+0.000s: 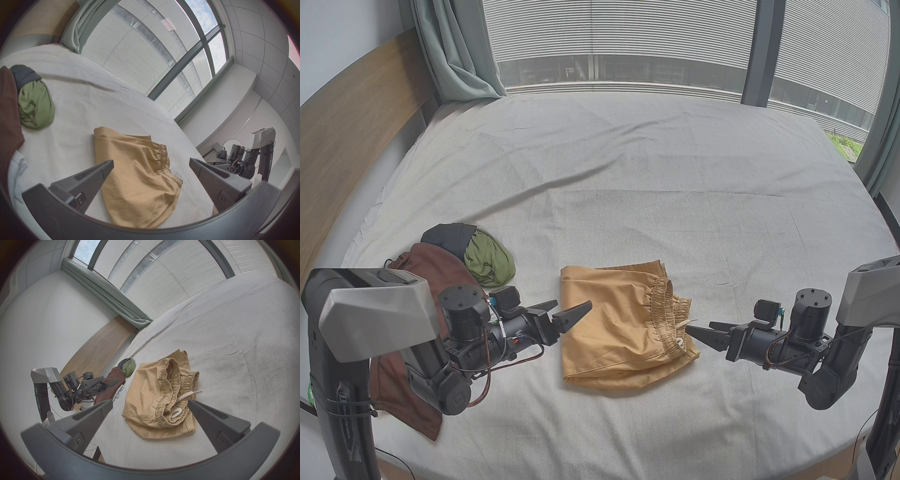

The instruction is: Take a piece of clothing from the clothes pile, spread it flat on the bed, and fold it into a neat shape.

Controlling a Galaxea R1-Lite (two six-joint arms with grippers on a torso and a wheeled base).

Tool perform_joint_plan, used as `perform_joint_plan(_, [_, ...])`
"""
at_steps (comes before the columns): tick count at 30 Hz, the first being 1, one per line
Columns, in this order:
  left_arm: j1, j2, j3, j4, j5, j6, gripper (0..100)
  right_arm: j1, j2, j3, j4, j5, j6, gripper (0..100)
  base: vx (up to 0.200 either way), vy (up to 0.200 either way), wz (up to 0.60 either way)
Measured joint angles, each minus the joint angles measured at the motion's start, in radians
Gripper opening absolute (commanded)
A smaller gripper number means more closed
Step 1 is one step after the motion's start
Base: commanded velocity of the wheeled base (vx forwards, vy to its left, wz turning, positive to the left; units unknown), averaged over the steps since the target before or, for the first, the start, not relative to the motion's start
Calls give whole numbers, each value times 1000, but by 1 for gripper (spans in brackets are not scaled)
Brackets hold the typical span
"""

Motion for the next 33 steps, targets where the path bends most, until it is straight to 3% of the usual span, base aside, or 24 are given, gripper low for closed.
perform_joint_plan(26, [325,-314,266,0,-319,23,100,21,0,0,0,0,0,100,0,0,0])
perform_joint_plan(33, [380,-341,312,0,-369,130,100,21,0,1,0,0,0,100,0,0,0])
